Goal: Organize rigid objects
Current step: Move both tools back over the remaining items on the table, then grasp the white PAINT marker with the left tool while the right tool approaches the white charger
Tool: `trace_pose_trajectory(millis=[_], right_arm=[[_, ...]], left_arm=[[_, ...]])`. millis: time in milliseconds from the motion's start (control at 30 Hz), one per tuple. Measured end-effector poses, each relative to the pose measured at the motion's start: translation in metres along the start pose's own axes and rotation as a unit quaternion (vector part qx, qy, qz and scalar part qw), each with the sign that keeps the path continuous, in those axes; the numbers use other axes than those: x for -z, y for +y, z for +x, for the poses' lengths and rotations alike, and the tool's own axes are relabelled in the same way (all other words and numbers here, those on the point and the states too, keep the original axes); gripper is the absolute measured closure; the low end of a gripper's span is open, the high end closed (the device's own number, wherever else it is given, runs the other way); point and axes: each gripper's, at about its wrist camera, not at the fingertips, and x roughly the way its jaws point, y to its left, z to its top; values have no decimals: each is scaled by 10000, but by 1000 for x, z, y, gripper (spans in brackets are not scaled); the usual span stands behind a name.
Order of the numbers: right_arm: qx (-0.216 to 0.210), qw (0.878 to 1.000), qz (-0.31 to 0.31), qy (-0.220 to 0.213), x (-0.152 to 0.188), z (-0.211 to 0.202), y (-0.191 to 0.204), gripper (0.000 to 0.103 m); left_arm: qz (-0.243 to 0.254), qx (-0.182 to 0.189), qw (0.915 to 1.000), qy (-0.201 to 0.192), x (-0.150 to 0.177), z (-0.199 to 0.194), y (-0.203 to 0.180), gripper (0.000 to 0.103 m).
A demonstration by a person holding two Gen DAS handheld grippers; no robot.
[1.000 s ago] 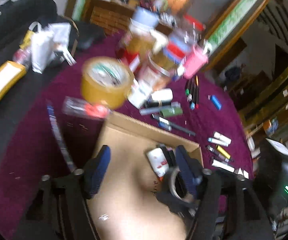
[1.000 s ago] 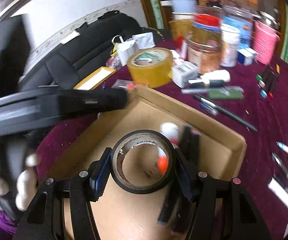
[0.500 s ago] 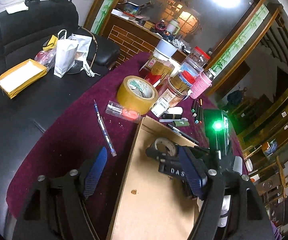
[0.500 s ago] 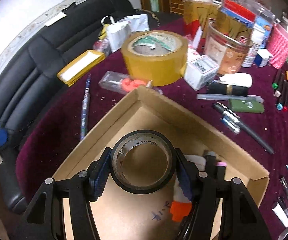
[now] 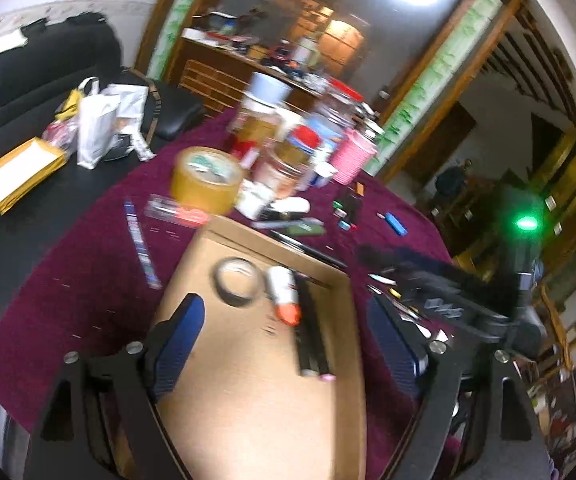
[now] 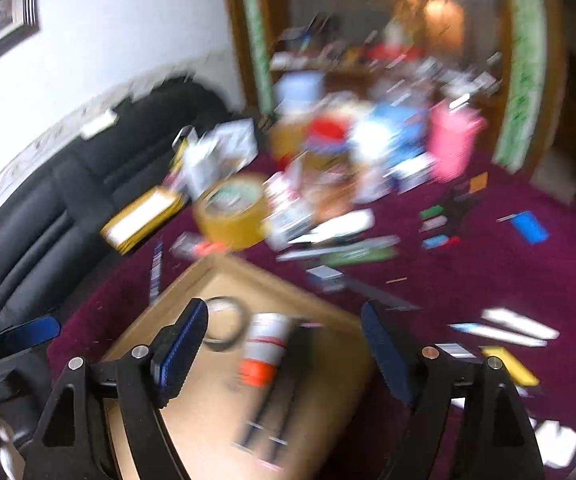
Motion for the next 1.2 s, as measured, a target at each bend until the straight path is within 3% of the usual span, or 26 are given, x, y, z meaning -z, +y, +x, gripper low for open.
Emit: trace_pose_trajectory(millis=[67,167,333,500,633,767,900,967,1033,1100,1133,1200], right_arm=[[620,9974,-6,-355,16,-25,-37,0],[1284,9915,207,13,40,-31,-104,0],[1266,9756,1791,32,85,-40,-218,1],[1253,9597,2511,-163,116,-40,-280,1],[1056,9501,2929,-207,136,-37,-303,1],[865,9506,2972,-255,137,-39,-304,1],[765,9524,2941,-249,136,-39,-301,1],[770,9521,2950,-236,138,-38,-302,1],[739,9507,3005,-198,139,-37,-304,1],[674,9487,3084,-152,141,-36,-306,1],[658,9478,3118,-118,142,-35,-307,1],[686,9457,3178,-50,144,-32,-309,1]], left_arm=[[195,175,9996,119,8,9,-25,20],[476,353,9975,393,21,30,-63,20],[818,534,9897,1050,52,77,-121,20],[1090,540,9785,1668,73,131,-165,20],[1824,108,9658,1838,75,186,-198,20],[2836,-548,9398,1827,77,239,-220,20],[3373,-717,9183,1945,76,275,-223,20],[3399,-682,9137,2121,78,287,-219,20],[3117,-511,9210,2280,74,288,-213,20],[3048,-377,9216,2374,77,285,-212,20],[3085,-310,9193,2423,81,280,-214,21],[3358,-63,9059,2579,96,269,-221,21]])
